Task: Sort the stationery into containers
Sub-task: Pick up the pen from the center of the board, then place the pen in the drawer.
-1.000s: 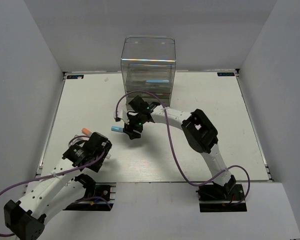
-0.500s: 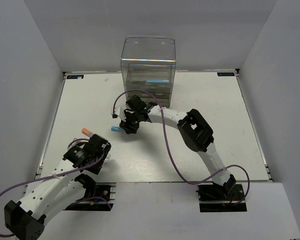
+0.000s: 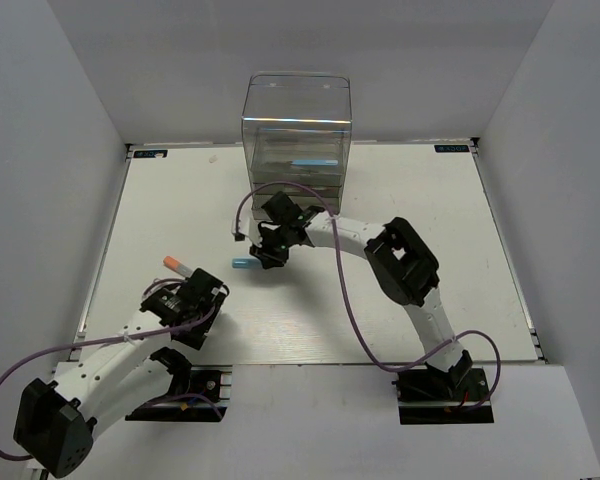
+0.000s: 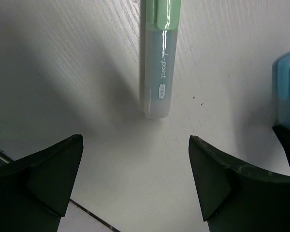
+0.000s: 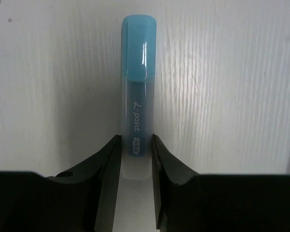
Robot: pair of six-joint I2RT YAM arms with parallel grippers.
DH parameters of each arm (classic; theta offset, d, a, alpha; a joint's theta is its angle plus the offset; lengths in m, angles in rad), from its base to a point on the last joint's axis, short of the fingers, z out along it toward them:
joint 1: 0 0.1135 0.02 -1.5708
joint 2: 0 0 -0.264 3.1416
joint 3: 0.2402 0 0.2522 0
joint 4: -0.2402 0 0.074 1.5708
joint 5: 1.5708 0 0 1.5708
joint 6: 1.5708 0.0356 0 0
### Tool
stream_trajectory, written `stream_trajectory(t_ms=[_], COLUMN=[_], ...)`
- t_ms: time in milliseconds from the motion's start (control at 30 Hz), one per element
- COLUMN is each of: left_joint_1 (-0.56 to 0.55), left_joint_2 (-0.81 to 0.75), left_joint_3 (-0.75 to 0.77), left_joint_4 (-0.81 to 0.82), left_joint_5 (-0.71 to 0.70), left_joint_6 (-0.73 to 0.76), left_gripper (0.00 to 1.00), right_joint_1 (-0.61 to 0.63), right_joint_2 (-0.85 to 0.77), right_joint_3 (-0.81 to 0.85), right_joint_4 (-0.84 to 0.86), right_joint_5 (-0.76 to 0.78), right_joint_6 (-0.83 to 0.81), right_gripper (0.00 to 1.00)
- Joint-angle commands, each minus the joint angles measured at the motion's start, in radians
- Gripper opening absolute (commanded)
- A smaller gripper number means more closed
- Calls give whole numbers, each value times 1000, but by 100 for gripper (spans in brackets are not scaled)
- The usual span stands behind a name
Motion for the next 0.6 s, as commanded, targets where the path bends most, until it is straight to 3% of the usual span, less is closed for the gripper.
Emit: stream_trajectory(t_ms=[0, 333, 567], left_joint_1=[4, 14, 14], left_joint_2=[33, 237, 293], left_joint_3=[-1, 83, 94], left_joint_4=[55, 55, 55], left_joint_5=[-58, -111, -120], left_joint_6=[-14, 68, 98], left_gripper=[100, 100, 100], right_joint_1=[-41, -139, -194], right_joint_2=[-155, -391, -384], right_joint_3=[-55, -138, -112], right_joint_4=[-19, -16, -15], right_joint_5=[40, 108, 256], right_joint_6=[-1, -119, -278], right_gripper=[0, 0, 0])
